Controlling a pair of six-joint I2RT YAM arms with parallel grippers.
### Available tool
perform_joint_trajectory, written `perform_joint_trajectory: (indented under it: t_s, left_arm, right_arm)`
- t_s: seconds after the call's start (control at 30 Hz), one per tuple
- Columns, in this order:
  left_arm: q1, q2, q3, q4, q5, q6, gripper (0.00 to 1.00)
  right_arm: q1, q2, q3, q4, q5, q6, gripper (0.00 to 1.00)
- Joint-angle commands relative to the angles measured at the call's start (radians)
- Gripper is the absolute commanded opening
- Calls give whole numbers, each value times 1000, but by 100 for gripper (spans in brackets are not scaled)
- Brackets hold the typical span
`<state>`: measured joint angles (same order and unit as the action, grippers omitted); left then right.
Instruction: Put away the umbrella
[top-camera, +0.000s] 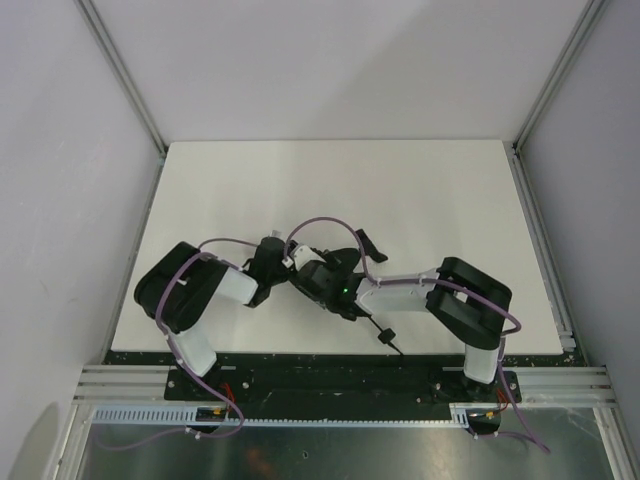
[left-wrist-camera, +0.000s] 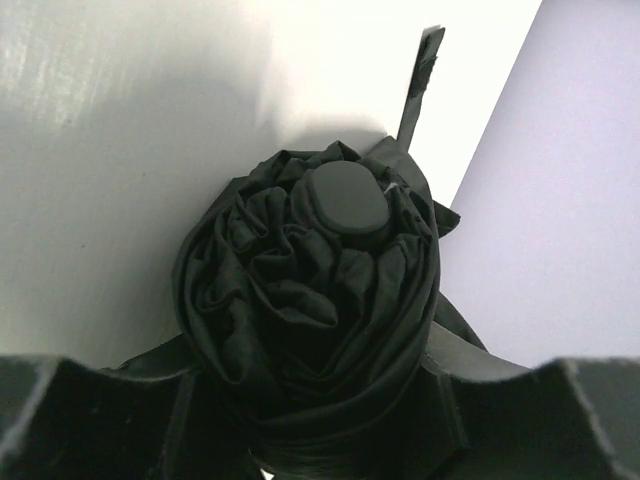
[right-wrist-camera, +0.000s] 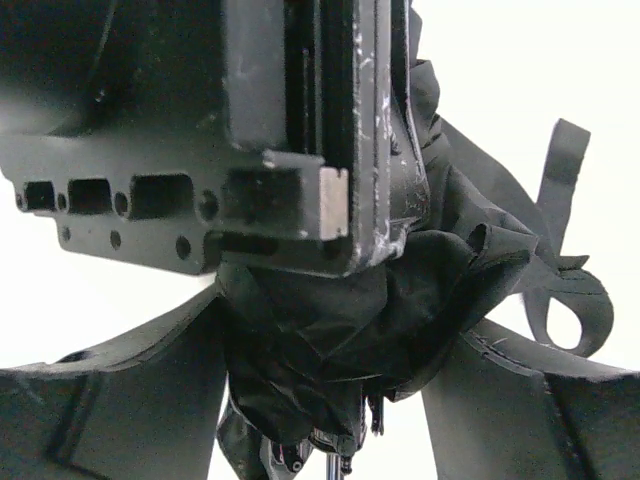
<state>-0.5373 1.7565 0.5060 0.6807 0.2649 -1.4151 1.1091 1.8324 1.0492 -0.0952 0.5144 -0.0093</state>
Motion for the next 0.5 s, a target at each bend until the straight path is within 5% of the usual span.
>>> perform_joint_trajectory:
  t_s: [0.0, 0.2, 0.27, 0.47]
  left_arm:
    - [-10, -3, -17, -236, -48, 15, 0]
    - [-10, -25, 4, -283, -54, 40, 0]
    - [-10, -32, 8, -285, -59, 57, 7]
    - [-2, -58, 4, -284, -74, 95, 49]
  right_arm:
    - [29, 52, 49, 99, 200, -100, 63]
    - [23, 80, 51, 87, 163, -106, 18]
    - [8, 79, 46, 62, 115, -84, 5]
    - [-61, 28, -18, 80, -133, -31, 0]
